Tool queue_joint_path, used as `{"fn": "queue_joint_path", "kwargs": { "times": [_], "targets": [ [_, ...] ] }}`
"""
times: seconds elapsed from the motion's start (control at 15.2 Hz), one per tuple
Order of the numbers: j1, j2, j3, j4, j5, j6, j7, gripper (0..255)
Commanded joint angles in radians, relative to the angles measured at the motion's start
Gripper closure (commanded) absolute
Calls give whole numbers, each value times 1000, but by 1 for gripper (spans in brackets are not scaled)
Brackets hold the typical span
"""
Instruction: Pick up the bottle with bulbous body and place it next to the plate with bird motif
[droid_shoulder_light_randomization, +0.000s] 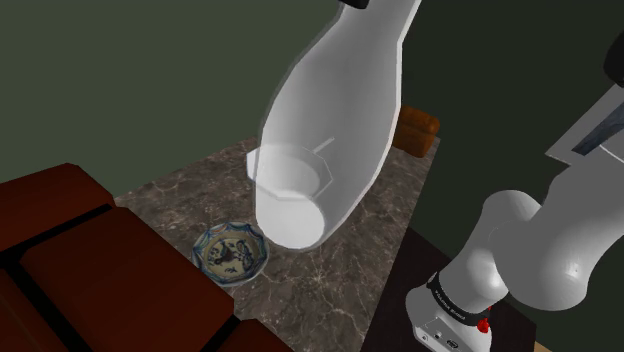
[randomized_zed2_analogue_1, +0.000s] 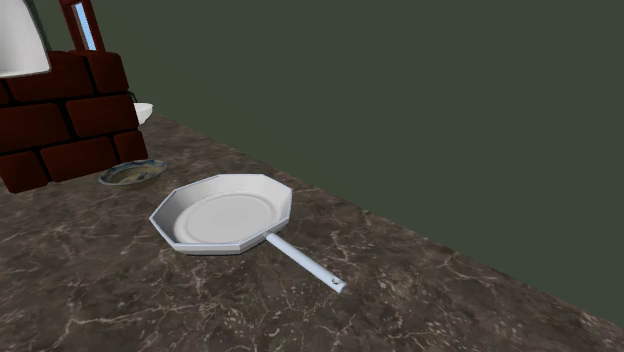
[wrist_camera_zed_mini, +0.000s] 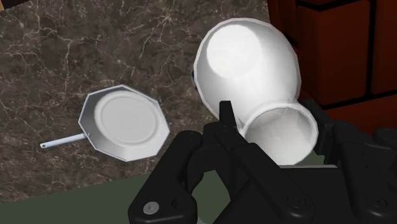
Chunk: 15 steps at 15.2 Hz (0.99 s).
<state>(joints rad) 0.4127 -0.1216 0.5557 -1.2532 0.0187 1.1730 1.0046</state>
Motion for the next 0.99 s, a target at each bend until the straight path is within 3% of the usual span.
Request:
{"fn": "queue_joint_path", "kwargs": {
  "times": [0.0,0.92],
  "targets": [
    [-4,-28,-11,-60,14,37,-11,255],
    [-2,-171,-53,-403,77,254,-60,255]
  ]
}}
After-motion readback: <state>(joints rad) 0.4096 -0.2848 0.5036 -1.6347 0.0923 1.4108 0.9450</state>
